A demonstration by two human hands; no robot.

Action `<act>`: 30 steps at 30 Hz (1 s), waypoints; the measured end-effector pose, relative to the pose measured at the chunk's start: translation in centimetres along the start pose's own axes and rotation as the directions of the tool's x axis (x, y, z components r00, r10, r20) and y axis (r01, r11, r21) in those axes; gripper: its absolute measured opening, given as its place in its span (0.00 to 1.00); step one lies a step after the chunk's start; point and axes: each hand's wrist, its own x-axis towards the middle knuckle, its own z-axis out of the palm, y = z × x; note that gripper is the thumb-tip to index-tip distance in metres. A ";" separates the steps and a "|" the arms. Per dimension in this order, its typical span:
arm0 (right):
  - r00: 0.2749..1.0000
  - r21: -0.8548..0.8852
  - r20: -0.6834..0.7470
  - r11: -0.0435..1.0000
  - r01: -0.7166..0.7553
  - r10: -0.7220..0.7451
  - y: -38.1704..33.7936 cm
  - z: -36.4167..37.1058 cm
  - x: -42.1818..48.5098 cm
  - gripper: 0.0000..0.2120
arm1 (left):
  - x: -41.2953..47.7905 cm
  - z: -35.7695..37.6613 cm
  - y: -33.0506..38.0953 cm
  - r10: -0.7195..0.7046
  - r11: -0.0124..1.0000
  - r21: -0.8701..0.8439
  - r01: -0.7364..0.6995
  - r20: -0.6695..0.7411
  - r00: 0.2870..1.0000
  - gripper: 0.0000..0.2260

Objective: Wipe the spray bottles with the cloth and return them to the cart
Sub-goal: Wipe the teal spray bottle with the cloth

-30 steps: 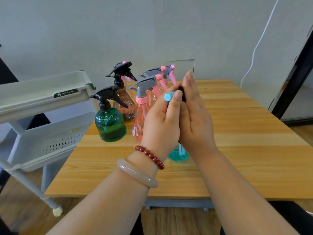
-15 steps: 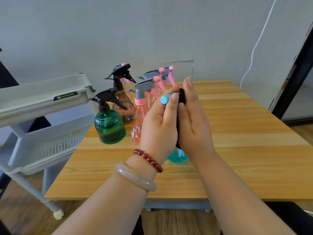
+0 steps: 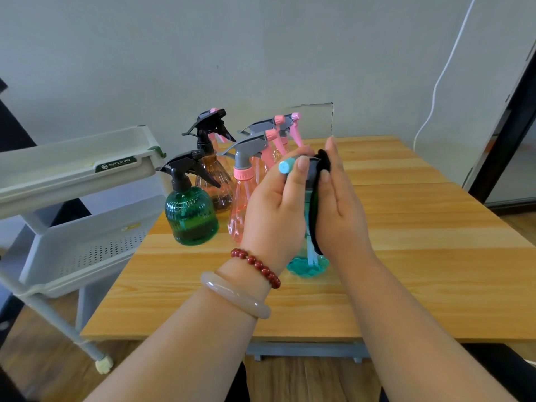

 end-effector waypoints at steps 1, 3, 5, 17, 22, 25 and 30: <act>0.999 -0.024 0.000 0.999 0.046 -0.047 -0.3 0.1 -0.2 0.22 | -0.1 0.0 0.1 0.007 1.000 0.000 -0.007 -0.002 1.000 0.14; 0.986 -0.093 0.032 0.982 0.167 -0.165 -0.6 0.4 -0.5 0.22 | -0.2 -0.1 0.2 0.019 1.000 0.007 -0.019 -0.009 1.000 0.13; 0.985 -0.094 0.054 0.981 0.167 -0.163 -0.4 0.1 -0.2 0.21 | -0.1 -0.1 0.2 0.004 1.000 -0.006 -0.004 0.001 1.000 0.13; 0.999 0.024 0.014 0.998 -0.050 0.049 -0.3 0.0 -0.1 0.20 | 0.0 0.0 0.1 -0.018 1.000 -0.010 0.018 -0.007 1.000 0.15; 0.992 -0.143 -0.098 0.988 0.065 -0.080 -0.2 -0.1 -1.0 0.20 | 0.0 -0.2 -0.2 -0.013 0.999 -0.033 0.014 0.020 1.000 0.14; 0.967 -0.186 -0.253 0.979 -0.081 0.032 0.6 -0.8 -0.7 0.19 | 0.1 -0.4 -0.4 -0.028 1.000 -0.014 0.028 0.009 1.000 0.17; 0.872 -0.059 -0.470 0.980 -0.189 0.140 0.1 -1.8 0.0 0.12 | 0.1 -0.4 -0.5 -0.028 1.000 -0.008 0.028 0.033 0.999 0.14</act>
